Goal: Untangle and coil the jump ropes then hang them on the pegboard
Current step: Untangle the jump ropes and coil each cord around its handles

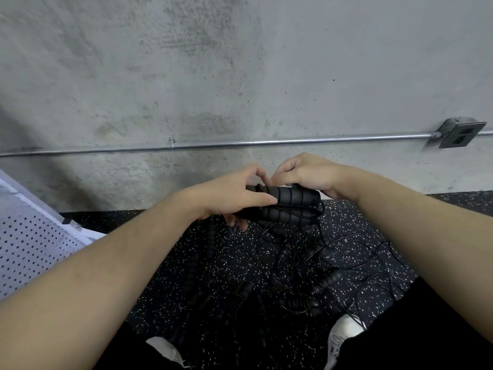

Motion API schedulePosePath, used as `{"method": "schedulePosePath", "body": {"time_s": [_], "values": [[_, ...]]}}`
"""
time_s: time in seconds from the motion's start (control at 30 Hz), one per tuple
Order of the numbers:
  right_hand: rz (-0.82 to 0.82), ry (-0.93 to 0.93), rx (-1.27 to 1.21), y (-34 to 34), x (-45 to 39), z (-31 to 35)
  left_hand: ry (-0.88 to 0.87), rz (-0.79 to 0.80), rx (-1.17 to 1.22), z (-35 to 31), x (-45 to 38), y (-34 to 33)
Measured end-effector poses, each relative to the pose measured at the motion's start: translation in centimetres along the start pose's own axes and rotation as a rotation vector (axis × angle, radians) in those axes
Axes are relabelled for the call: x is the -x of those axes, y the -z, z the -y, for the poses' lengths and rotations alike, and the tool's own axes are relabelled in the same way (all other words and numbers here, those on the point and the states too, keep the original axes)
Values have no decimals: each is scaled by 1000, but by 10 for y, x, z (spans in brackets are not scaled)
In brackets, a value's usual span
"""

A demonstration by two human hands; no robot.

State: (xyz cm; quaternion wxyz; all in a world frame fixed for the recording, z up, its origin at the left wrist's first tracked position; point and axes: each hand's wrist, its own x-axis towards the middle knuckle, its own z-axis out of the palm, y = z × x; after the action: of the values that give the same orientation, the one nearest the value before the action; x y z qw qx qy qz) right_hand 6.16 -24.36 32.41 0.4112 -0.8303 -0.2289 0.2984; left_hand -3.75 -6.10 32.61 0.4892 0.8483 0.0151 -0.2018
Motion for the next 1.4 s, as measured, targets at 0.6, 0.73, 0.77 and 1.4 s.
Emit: {"method": "schedulePosePath", "body": {"time_s": [0.6,0.73,0.77,1.4], "values": [[80,-157,6,-17,1,17,48,-330,-159,12,-11,-11],[31,-179,-276,-16,-2,17,67,-406,132,10,-16,-8],[39,-199,-344,-16,-2,18,69,-429,181,10,-17,-9],[-49,36,-317,-28,-4,28,51,-188,818,9,-2,18]]}}
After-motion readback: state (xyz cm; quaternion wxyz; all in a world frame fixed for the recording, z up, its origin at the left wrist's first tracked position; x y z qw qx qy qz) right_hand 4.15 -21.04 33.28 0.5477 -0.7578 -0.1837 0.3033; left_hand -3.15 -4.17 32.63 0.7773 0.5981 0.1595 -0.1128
